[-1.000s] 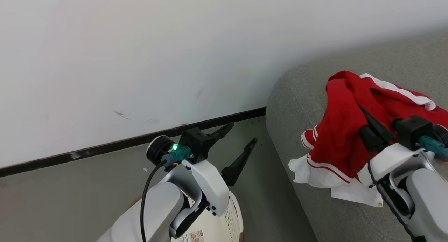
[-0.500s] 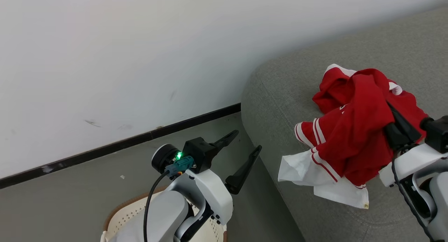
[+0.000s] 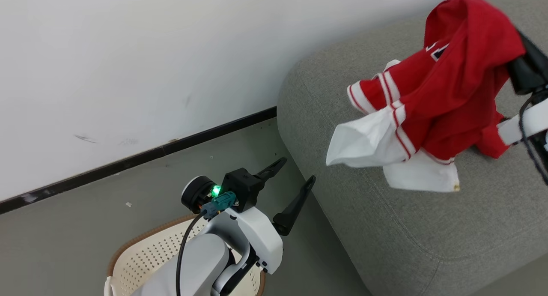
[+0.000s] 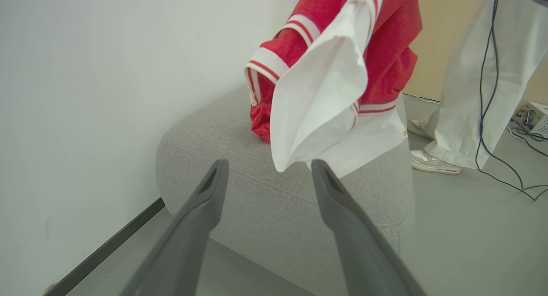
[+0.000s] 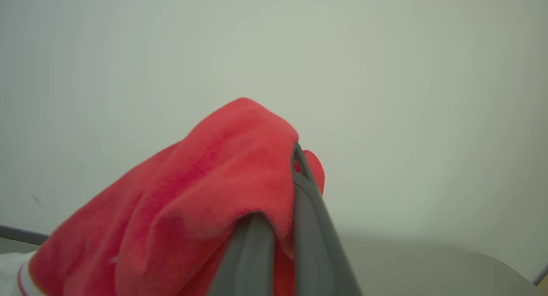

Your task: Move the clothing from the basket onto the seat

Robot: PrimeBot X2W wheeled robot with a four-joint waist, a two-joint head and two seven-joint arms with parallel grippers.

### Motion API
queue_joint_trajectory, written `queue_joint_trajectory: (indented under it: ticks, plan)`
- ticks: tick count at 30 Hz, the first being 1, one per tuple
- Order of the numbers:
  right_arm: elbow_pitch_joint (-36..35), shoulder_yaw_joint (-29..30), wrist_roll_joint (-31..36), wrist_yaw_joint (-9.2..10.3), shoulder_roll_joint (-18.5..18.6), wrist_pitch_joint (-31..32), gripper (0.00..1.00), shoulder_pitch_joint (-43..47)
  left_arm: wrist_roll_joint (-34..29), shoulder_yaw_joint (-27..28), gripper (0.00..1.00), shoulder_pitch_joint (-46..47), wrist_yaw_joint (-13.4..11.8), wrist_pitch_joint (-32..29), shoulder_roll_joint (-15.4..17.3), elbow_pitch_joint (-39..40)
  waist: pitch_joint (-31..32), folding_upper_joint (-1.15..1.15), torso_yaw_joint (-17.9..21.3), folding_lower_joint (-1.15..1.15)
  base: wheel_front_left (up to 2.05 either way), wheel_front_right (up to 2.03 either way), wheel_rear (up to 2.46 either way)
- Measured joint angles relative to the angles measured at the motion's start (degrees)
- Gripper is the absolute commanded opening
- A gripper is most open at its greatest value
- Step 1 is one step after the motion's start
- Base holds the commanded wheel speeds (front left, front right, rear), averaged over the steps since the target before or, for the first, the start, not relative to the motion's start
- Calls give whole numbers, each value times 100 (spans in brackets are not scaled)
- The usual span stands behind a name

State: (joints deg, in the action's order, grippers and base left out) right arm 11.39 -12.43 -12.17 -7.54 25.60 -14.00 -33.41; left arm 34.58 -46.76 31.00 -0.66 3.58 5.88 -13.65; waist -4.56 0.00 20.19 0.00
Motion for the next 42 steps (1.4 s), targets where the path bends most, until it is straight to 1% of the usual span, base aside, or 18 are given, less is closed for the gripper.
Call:
queue_joint_trajectory:
  ticks: [4,8,12,14,17,21,22,30,37,38,40,41,42]
  plan:
    - [212,354,-198,-1,190,201,0,-502,-144,19,100,1,-82,-5,96,44,-164,0,14,0,0,0,0]
    - [701,735,-353,0,404,438,0,-784,-266,54,100,5,-219,-51,187,180,-335,0,-1,0,0,0,0]
    - [1173,1028,-349,0,655,597,0,-948,-345,69,100,46,-278,-66,199,374,-515,0,-53,0,0,0,0]
    - [1388,1115,-338,0,708,638,0,-975,-405,66,100,81,-323,-99,219,443,-604,0,-92,0,0,0,0]
    - [1781,1184,-305,0,693,655,0,-978,-508,62,100,171,-355,-120,269,543,-733,0,-165,0,0,0,0]
    - [2186,1184,-201,0,533,670,0,-994,-584,30,100,219,-392,-224,315,627,-901,0,-285,0,0,0,0]
    - [2271,1162,-159,0,460,669,0,-1001,-604,19,100,237,-422,-249,319,655,-943,0,-319,0,0,0,0]
    - [2870,1021,66,0,-158,504,0,-1010,-668,-41,100,283,-432,-358,348,828,-1262,0,-592,0,0,0,0]
    - [3247,1003,182,0,-348,333,0,-1032,-695,-57,100,399,-432,-409,345,901,-1509,0,-804,0,0,0,0]
    - [3290,1006,221,0,-346,309,2,-1038,-695,-57,100,399,-431,-409,342,904,-1540,0,-830,0,0,0,0]
    - [3384,1045,271,0,-321,212,31,-1042,-695,-59,100,431,-422,-409,327,910,-1626,0,-898,0,0,0,0]
    - [3394,1065,271,0,-309,180,87,-1043,-695,-62,100,469,-422,-409,321,911,-1653,0,-918,0,0,0,0]
    - [3397,1082,271,0,-297,145,100,-1043,-694,-60,100,503,-422,-409,319,913,-1679,0,-935,0,0,0,0]
